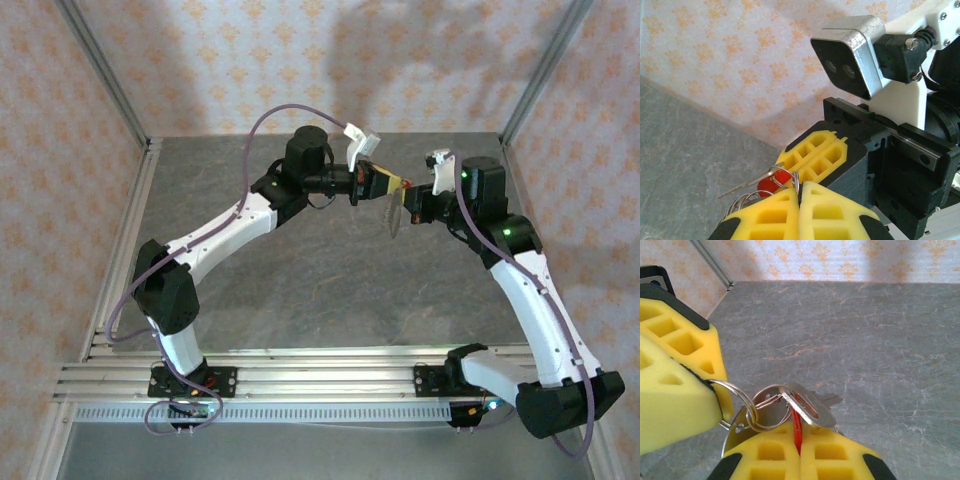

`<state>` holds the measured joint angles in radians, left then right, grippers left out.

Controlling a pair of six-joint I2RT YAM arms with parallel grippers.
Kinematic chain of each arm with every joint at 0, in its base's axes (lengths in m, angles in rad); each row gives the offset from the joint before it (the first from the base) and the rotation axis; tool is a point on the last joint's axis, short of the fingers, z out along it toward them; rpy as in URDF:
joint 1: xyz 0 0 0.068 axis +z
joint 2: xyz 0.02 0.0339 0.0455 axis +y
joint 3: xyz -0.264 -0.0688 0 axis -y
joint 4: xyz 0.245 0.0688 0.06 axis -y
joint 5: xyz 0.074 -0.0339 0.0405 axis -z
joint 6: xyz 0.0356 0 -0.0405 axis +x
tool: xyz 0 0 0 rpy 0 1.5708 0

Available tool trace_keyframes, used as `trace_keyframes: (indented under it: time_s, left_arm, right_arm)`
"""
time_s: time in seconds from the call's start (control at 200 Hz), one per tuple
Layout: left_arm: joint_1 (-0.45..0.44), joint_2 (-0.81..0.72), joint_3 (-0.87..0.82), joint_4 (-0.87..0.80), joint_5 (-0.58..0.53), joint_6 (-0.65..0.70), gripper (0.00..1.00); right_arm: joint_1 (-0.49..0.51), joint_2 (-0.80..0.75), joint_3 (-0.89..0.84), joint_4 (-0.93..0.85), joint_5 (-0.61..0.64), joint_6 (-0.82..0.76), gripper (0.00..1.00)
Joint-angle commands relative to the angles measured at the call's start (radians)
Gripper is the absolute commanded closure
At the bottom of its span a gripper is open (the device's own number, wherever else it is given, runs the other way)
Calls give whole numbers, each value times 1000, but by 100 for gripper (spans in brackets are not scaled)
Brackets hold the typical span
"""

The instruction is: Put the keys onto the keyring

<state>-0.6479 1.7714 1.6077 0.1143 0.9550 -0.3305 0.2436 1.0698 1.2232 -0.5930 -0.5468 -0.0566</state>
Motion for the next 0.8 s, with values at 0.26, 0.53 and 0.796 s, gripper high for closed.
trace_keyframes:
  time_s: [0.26, 0.53, 0.796]
  left_arm:
    - [-3, -64, 2, 53, -66, 2, 100]
    - [2, -63, -2, 67, -40, -18, 100]
    - [2, -55, 0, 85, 0, -51, 100]
  right_arm:
    - [-19, -95, -46, 12, 99, 16, 100]
    - [-19, -143, -85, 74, 50, 19, 100]
    - [-18, -166, -114, 188, 2, 30, 100]
